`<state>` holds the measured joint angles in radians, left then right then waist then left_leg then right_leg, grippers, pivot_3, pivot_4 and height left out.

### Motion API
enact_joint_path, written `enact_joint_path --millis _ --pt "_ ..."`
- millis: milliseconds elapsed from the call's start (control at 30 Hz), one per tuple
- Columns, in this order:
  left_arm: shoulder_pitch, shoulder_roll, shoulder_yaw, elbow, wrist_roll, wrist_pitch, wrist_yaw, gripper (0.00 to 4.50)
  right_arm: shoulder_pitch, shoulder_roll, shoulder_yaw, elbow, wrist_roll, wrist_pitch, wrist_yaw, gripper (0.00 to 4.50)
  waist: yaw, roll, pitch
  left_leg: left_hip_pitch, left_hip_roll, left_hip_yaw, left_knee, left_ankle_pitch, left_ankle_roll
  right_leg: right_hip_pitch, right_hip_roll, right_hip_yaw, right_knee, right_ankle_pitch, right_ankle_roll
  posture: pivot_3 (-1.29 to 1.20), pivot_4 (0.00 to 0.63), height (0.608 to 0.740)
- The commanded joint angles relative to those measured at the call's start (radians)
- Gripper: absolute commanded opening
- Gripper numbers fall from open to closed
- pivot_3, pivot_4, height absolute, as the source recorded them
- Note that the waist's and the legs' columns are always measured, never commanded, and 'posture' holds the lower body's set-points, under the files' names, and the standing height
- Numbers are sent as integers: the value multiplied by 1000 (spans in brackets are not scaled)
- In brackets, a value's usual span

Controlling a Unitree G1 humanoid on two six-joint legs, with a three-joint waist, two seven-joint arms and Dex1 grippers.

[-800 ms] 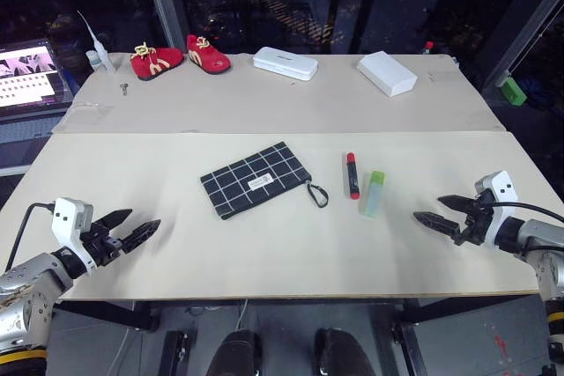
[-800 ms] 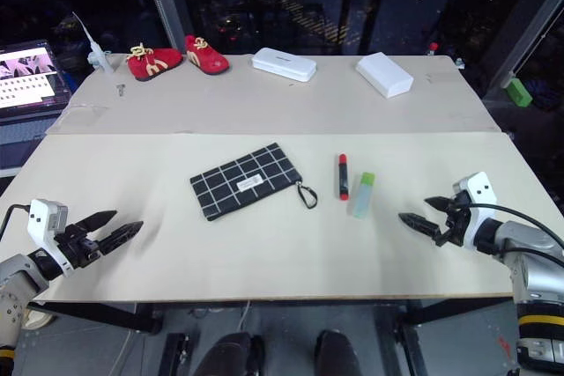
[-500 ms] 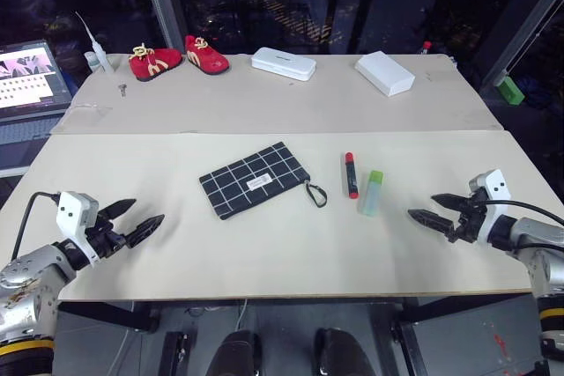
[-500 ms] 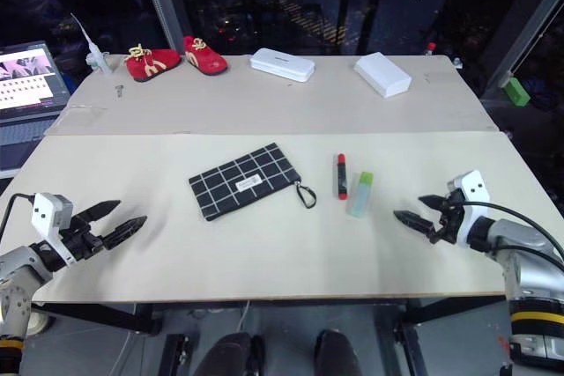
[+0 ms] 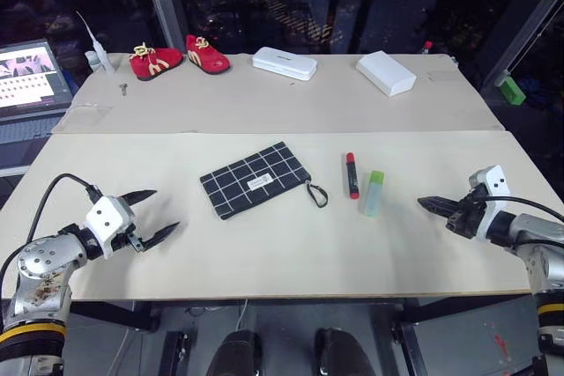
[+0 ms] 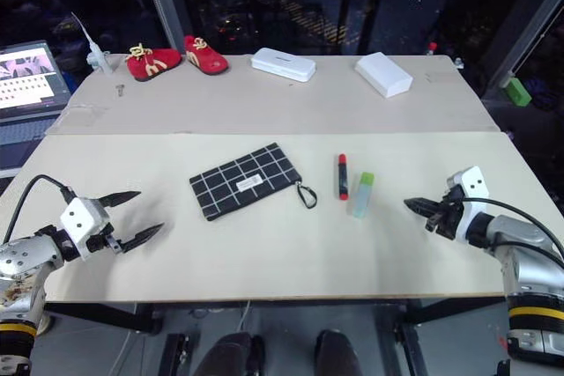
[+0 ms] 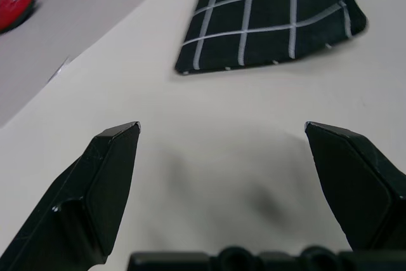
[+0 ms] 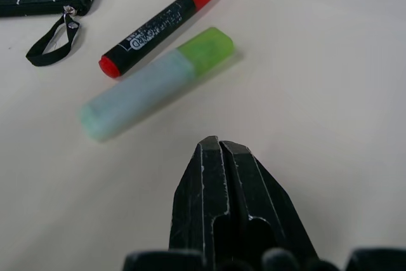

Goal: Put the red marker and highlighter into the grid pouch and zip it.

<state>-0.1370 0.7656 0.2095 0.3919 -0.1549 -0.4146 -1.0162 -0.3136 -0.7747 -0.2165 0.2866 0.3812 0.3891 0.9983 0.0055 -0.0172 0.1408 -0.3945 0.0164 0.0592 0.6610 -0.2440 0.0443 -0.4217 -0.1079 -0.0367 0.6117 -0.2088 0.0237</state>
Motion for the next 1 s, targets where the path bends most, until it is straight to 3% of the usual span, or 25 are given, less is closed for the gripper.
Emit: enact_joint_path --millis 33,167,267,333,467,700,1000 --pt "-37 20 -49 1 50 -115 -8 4500 -62 20 19 -160 95 99 32 50 -4 0 0 0 0 0 0 0 0 0 0 0 0 0 0 0 150 740" --pt "-98 18 -127 35 110 -193 -6 4500 -161 111 152 -278 81 141 18 50 -10 0 0 1 1 0 0 0 0 0 1 0 1 1 -1 0 150 740" --pt "-134 7 -156 55 104 -202 -4 4500 -233 178 274 -270 -14 133 -39 50 -10 0 0 1 1 0 0 0 0 0 1 -1 1 1 -1 0 150 740" --pt "-149 1 -177 60 100 -210 -13 4500 -303 257 405 -213 -132 133 -112 50 -12 0 0 0 0 0 0 0 0 -1 1 -1 1 1 0 0 150 740" --pt "-165 6 -194 86 111 -236 -5 4500 -440 389 512 -13 -288 99 -252 50 -18 0 0 -2 0 0 0 0 0 -3 1 -1 2 2 1 0 150 740" --pt "-176 12 -197 115 111 -259 13 4500 -605 497 523 253 -363 -2 -295 50 -19 0 0 -5 -1 0 0 1 -1 -3 1 -4 5 2 1 0 150 740" --pt "-153 13 -193 109 97 -262 26 4500 -644 529 560 430 -445 -115 -292 50 -25 1 0 -4 -1 -1 0 1 -1 -3 1 -4 6 2 2 0 150 740"
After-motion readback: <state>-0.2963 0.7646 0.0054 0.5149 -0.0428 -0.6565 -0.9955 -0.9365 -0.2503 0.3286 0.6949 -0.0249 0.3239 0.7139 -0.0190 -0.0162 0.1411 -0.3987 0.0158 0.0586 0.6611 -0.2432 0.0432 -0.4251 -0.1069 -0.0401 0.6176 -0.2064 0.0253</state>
